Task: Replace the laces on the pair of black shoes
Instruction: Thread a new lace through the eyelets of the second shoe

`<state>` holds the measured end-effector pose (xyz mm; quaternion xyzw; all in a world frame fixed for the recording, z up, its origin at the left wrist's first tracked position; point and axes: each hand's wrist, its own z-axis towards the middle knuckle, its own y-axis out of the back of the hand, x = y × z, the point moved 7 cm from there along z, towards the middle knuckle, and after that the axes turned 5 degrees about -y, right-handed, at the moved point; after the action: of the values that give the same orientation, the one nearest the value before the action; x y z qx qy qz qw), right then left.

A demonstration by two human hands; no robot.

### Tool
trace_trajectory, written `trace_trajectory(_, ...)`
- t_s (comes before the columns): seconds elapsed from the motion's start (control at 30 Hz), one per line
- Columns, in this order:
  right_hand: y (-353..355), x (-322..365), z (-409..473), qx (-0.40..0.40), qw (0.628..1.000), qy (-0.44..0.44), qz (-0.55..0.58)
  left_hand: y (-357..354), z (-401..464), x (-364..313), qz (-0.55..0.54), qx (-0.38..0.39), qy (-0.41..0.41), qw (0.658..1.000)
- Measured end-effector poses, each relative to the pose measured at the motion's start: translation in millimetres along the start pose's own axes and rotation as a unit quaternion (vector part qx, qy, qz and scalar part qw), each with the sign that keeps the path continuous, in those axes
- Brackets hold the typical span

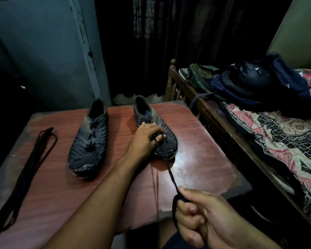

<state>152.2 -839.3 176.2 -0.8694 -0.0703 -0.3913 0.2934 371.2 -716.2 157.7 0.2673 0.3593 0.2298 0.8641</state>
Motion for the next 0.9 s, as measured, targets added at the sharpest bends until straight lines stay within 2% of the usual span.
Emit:
trace_trajectory(0.13,-2,25,-10,-0.056,0.993,0.102,0.003,-3,-2,-2,0.003,0.02,-0.004,1.0)
trace_trajectory(0.27,-19,71,-18,-0.082,0.974,0.206,-0.046,-2,-3,-3,0.005,0.015,0.001,1.0)
trace_trajectory(0.63,-21,97,-30,-0.113,0.95,0.285,-0.065,-1,-6,-8,0.002,-0.005,-0.007,1.0)
trace_trajectory(0.7,-18,110,-30,-0.12,0.939,0.307,-0.099,2,-7,-10,-0.011,-0.018,-0.011,1.0)
trace_trajectory(0.73,-15,121,-29,-0.137,0.925,0.322,-0.147,3,-9,-10,-0.016,-0.024,-0.01,1.0)
trace_trajectory(0.83,-7,168,-22,-0.212,0.841,0.383,-0.317,2,-13,-3,-0.012,-0.016,-0.001,1.0)
trace_trajectory(0.9,0,200,-15,-0.243,0.812,0.414,-0.331,-2,-15,0,-0.02,0.009,0.006,1.0)
